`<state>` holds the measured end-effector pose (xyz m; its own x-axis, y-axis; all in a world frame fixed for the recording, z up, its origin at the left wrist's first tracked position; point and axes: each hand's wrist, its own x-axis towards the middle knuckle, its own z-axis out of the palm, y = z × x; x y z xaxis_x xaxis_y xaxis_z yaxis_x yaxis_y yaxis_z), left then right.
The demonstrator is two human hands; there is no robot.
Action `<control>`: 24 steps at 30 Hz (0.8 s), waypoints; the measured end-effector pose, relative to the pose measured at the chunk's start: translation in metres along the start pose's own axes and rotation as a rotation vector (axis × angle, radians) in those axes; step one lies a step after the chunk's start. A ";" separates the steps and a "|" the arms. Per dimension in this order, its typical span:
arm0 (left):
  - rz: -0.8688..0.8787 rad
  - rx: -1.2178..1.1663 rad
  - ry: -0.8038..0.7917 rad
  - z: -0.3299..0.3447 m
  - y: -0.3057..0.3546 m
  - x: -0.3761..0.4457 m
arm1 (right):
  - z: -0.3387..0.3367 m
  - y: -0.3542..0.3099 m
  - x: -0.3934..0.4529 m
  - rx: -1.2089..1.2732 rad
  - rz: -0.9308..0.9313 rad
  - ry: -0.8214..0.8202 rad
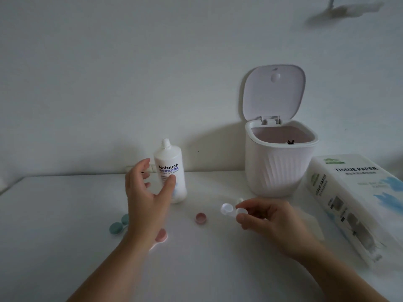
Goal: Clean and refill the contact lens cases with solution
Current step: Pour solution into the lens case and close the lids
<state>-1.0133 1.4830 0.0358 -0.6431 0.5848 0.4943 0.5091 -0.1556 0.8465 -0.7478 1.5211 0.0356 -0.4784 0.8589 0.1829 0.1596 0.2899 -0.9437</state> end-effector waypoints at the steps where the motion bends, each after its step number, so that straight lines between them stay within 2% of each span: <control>1: -0.034 0.012 -0.041 0.000 0.000 0.003 | 0.000 0.001 0.000 -0.018 -0.005 -0.010; 5: -0.171 -0.003 -0.275 -0.002 0.002 0.020 | 0.001 0.002 0.000 -0.051 -0.021 -0.020; 7: -0.199 0.002 -0.335 -0.003 -0.002 0.023 | 0.001 0.001 0.000 -0.052 -0.040 -0.015; 20: -0.118 0.012 -0.286 0.001 -0.017 0.027 | 0.005 -0.008 -0.006 -0.011 -0.032 0.005; 24: 0.031 0.089 -0.335 -0.021 -0.012 0.016 | 0.005 -0.012 -0.007 -0.028 -0.031 0.050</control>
<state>-1.0419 1.4772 0.0374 -0.4103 0.8120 0.4150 0.5829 -0.1165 0.8042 -0.7503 1.5094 0.0438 -0.4394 0.8694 0.2259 0.1703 0.3276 -0.9294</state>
